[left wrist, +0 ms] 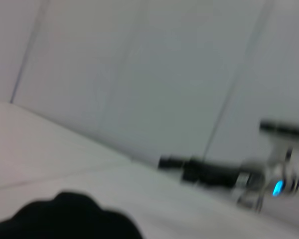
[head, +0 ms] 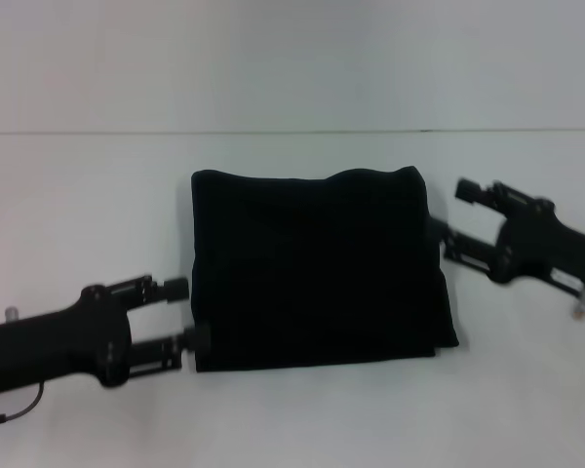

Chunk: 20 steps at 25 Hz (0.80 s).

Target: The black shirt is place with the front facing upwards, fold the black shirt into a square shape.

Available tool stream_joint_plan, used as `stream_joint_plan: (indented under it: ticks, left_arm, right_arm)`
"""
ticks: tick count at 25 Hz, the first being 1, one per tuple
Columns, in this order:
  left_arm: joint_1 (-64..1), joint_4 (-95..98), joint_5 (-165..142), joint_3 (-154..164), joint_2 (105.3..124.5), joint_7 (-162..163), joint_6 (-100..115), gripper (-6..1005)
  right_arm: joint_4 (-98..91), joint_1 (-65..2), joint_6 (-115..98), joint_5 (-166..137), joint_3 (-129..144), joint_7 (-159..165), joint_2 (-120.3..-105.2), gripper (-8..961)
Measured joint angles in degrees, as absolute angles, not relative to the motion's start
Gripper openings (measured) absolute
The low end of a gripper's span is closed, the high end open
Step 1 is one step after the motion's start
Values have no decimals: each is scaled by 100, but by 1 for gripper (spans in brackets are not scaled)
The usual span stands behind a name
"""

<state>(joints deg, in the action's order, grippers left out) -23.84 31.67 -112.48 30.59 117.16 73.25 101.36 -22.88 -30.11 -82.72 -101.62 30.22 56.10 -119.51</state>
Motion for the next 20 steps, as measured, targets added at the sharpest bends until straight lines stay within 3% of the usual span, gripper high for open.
stream_joint_plan:
  ticks: [4, 10, 20]
  left_arm:
    - [-2218, 3357, -11720, 3069, 11792, 6774, 9844, 762]
    - [-2021, 3302, -11950, 3036, 11839, 6477, 9371, 762]
    - [-1987, 3184, -11989, 3044, 11872, 6417, 8998, 762]
  right_arm:
    - [-2415, -2566, -8879, -10485, 3049, 5508, -11964, 754]
    - [-2370, -2101, -9013, -11244, 3050, 5209, -11980, 947]
    - [-2292, -2029, -8540, -11486, 3049, 5101, -11978, 946]
